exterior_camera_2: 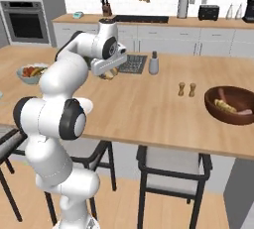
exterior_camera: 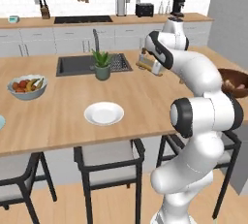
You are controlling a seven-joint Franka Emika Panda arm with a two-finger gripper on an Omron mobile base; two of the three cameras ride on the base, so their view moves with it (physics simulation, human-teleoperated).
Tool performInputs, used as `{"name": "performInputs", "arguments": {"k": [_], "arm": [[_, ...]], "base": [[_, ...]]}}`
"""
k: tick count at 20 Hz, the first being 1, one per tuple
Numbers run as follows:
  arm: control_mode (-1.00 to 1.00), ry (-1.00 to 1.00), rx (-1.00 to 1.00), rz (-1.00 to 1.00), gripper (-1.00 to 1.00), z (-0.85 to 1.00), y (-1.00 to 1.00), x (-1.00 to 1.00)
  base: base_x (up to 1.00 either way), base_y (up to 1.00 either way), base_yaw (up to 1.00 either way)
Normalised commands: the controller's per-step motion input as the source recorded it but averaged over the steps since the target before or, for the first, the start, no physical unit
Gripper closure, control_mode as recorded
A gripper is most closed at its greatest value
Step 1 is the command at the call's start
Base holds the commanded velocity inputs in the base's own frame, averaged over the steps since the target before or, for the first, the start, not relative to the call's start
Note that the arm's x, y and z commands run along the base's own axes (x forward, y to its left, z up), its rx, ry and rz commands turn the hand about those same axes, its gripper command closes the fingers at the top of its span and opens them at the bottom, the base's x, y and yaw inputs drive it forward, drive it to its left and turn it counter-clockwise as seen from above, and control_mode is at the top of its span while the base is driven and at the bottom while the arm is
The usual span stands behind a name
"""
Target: Place one bun and one sausage from the bowl on each plate.
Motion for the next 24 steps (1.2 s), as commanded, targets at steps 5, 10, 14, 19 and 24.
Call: {"name": "performInputs", "arguments": {"k": [5, 10, 14, 19, 24], "arm": [[1.00, 0.00, 0.00, 0.00, 1.00, 0.00, 0.00, 0.00], [-1.00, 0.00, 0.00, 0.00, 1.00, 0.00, 0.10, 0.00], [-1.00, 0.12, 0.01, 0.00, 1.00, -0.66, 0.02, 0.00], [-1.00, 0.13, 0.06, 0.00, 1.00, -1.00, 0.00, -0.14], [-1.00, 0.16, -0.01, 0.00, 1.00, -1.00, 0.08, -0.13]], "base": [[0.00, 0.83, 0.00], [0.00, 0.44, 0.00], [0.00, 0.00, 0.00], [0.00, 0.00, 0.00], [0.00, 0.00, 0.00]]}}
